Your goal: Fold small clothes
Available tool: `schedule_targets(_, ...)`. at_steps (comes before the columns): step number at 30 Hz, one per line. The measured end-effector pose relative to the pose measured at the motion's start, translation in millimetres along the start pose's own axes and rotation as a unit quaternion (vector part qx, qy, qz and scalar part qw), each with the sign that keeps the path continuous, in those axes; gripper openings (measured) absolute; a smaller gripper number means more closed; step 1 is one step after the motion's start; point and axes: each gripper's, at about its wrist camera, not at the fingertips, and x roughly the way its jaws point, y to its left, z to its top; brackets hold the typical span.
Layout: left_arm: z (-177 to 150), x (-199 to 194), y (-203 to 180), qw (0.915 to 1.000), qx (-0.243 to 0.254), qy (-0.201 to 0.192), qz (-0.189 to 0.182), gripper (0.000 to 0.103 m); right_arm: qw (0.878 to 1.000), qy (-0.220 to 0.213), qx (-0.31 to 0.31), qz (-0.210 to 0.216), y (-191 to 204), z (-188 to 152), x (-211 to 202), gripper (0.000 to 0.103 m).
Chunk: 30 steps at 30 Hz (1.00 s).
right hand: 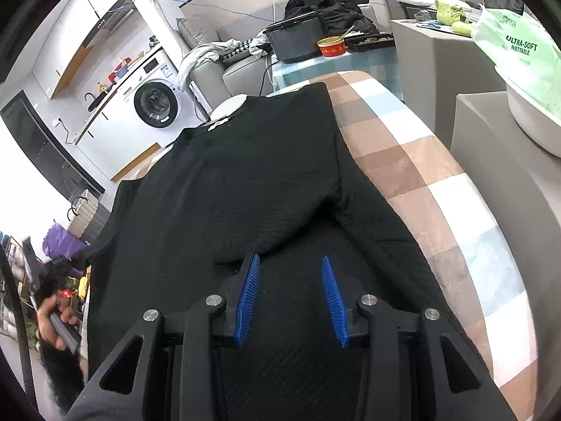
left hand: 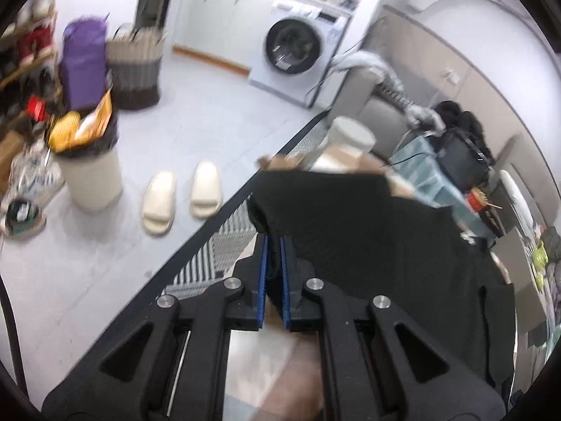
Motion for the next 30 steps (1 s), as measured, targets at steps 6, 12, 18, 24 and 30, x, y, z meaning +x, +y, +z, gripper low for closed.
schedule_targets(6,12.7,-43.4,-113.9,0.9862,0.138,-0.073,-0.054,0.004,1.0,-0.006,-0.002,-0.001,-1.8,1.2,-5.8,0.038)
schedule_targets(12,-62.4,-51.7,-253.3,0.9257,0.297,0.046,-0.23,0.011,1.0,-0.015,0.017,-0.004,-14.1,1.2,-13.7,0.038)
schedule_targets(18,-114.0,-34.3,-265.9,0.9091,0.323,0.13,-0.229,0.044,0.999,-0.023,0.027,-0.009,-21.5,-1.7,-23.4,0.038)
schedule_targets(24,-89.3,-41.6,-201.0,0.9412,0.265,0.09,-0.189,0.067,0.999,-0.029,0.039,0.002,-26.8,-3.7,-25.9,0.038)
schedule_targets(30,-104.4,-10.0,-186.9,0.9406,0.281,0.113,-0.154,0.067,0.999,-0.013,0.03,0.008,-24.7,-8.8,-21.2,0.038)
